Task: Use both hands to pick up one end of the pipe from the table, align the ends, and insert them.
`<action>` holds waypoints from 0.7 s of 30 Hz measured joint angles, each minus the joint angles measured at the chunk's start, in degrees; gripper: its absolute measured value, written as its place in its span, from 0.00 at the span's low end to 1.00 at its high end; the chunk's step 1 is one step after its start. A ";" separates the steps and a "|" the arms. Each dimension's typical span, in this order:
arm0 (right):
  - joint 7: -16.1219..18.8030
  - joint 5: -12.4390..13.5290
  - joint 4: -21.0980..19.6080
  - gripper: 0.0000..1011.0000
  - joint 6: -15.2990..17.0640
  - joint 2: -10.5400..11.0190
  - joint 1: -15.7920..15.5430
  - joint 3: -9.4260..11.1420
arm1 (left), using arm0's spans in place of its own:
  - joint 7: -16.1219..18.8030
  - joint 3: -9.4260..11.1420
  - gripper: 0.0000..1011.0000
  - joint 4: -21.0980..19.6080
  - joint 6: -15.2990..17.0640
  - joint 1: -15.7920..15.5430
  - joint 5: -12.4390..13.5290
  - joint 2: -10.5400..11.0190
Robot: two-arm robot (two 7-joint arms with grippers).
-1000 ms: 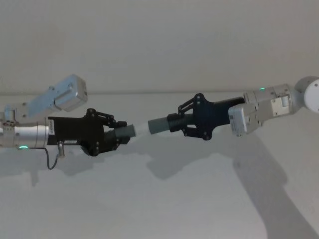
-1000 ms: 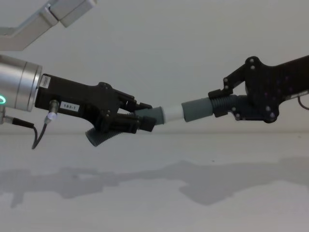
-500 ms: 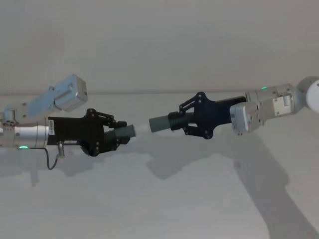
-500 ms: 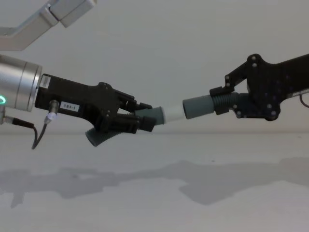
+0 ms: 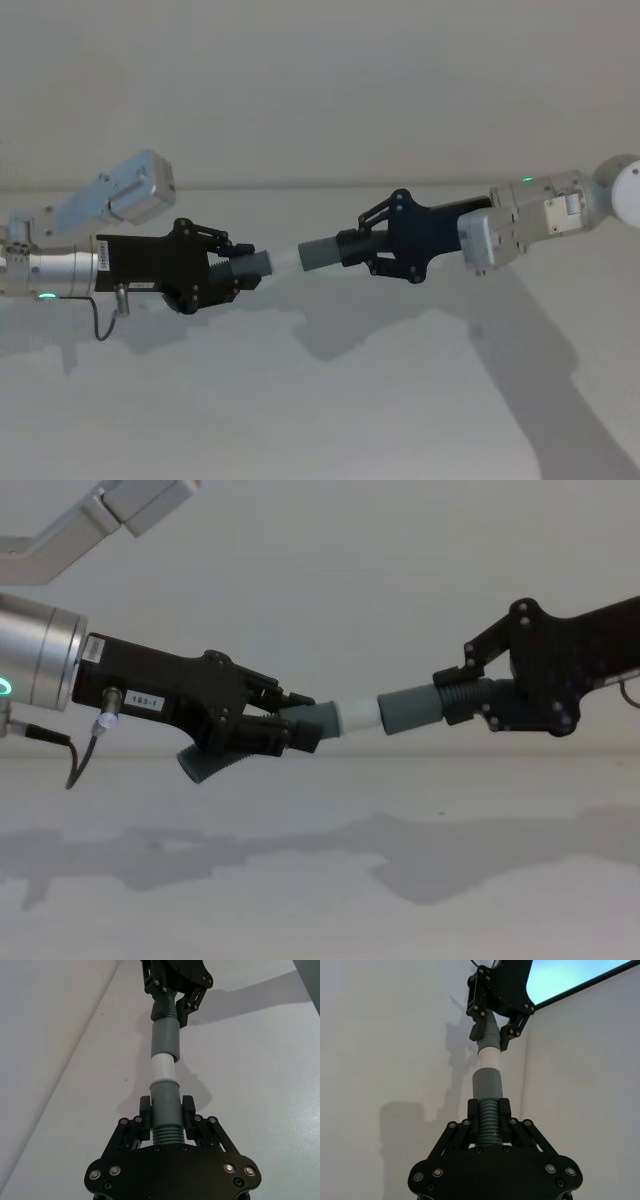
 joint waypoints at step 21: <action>-0.40 -0.05 0.75 0.21 0.86 -0.41 0.86 -1.04 | 0.01 0.00 0.34 0.01 0.00 0.00 0.00 0.00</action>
